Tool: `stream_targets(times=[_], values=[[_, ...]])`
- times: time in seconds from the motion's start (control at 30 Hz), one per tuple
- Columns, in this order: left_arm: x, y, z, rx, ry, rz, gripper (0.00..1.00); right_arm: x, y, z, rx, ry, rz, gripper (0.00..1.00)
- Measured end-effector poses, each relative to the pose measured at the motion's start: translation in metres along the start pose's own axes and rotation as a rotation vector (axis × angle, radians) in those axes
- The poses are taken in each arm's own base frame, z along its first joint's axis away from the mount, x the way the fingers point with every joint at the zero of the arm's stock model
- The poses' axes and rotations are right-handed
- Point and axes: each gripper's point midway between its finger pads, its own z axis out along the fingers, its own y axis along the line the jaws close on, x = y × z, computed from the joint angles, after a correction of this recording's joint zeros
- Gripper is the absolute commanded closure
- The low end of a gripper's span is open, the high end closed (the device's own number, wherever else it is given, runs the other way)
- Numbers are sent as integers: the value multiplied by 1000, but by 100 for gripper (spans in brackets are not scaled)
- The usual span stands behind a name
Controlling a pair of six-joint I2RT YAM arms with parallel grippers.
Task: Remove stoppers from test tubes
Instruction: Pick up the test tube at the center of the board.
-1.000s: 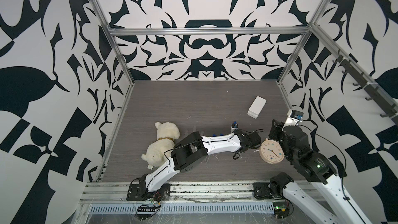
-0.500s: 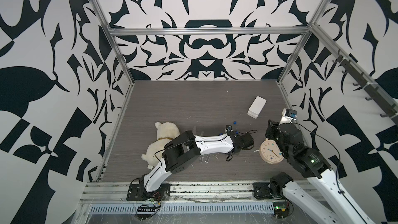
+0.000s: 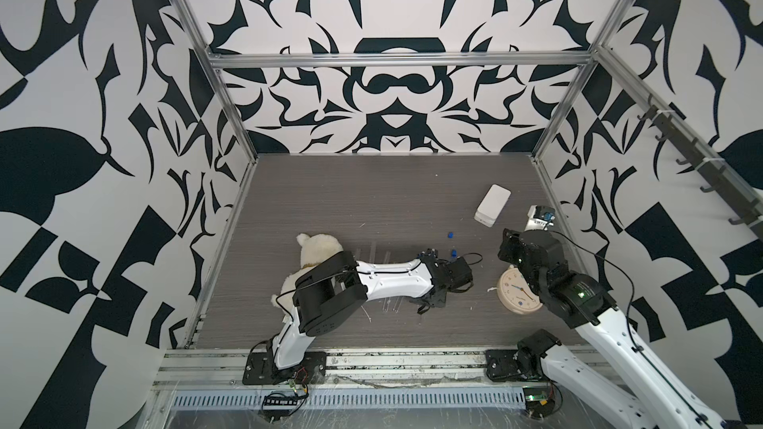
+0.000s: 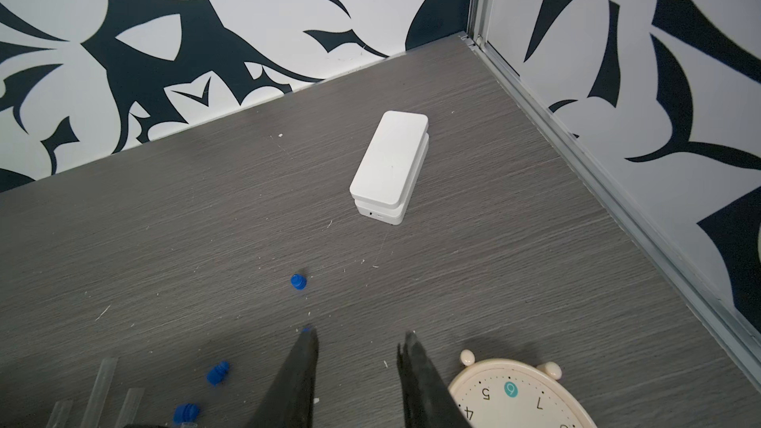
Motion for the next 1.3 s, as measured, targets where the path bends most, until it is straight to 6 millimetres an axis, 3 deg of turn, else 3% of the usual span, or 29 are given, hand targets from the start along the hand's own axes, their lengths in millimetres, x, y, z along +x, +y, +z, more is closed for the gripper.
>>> stream_targets(times=[0.43,1.3], values=[[20,6,-3,-14,110,71,70,0,5,4,-10,2,6,65],[24,6,-3,-4,130,80,85,4,9,5,-38,18,26,65]])
